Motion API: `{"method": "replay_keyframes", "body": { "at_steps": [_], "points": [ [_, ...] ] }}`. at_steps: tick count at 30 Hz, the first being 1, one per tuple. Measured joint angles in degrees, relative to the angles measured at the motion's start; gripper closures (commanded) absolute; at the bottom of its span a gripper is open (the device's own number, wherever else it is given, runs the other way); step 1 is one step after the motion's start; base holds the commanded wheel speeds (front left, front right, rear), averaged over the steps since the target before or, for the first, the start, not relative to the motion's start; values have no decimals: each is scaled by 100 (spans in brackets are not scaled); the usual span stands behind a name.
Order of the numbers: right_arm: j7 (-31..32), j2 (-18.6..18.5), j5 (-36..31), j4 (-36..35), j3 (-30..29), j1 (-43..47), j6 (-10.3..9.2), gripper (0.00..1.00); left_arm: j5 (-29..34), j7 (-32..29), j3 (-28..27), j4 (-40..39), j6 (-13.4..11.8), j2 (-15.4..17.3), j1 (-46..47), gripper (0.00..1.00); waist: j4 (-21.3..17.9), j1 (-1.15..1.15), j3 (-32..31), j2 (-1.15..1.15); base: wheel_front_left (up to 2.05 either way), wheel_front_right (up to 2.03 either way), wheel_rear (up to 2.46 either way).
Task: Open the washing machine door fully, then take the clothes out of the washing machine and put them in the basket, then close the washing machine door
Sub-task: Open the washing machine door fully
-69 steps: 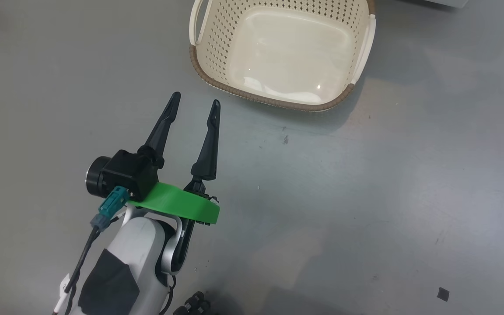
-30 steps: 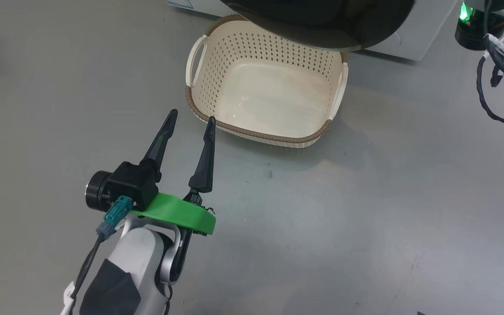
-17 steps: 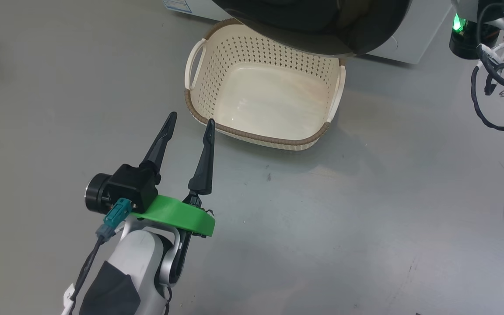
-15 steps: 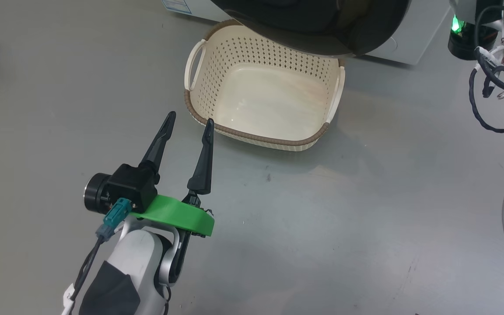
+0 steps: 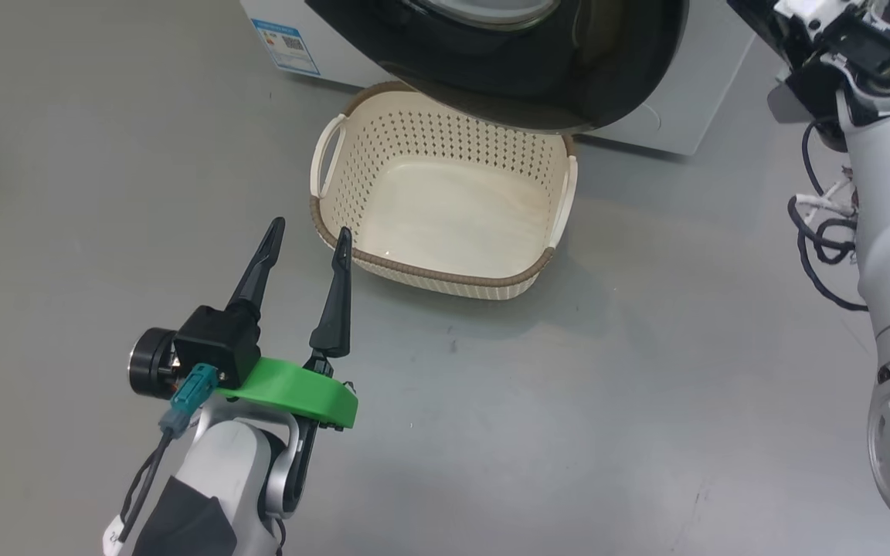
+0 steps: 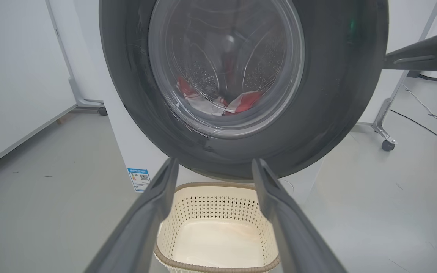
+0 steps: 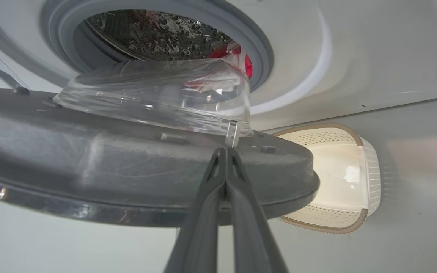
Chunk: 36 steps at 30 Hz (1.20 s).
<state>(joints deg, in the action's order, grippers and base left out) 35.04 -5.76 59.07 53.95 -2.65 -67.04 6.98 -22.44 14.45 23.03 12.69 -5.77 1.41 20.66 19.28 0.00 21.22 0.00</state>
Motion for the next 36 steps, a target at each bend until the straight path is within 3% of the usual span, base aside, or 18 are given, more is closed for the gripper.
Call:
{"method": "replay_keyframes", "body": {
  "at_steps": [9,18,23,30,36],
  "points": [
    [-786,-315,-1051,-695,957,850,23,100,87,0,-227,131,0,7,-277,0,-227,0,-475,0,0,0,0],
    [-1714,-221,-1270,-2022,1714,1691,18,100,234,0,-390,151,-2,21,-553,0,-583,0,-882,0,0,0,0],
    [-2397,-483,-1693,-2570,2192,2304,18,100,260,0,-510,140,-7,51,-656,0,-797,0,-1050,0,0,0,0],
    [-3350,-791,-2145,-2828,2151,3112,19,100,348,0,-606,37,-7,70,-752,0,-1056,0,-1155,0,0,0,0],
    [-4117,-833,-2557,-2950,2167,3856,10,100,378,0,-765,15,-7,73,-804,0,-1160,0,-1188,0,0,0,0]
  ]
}}
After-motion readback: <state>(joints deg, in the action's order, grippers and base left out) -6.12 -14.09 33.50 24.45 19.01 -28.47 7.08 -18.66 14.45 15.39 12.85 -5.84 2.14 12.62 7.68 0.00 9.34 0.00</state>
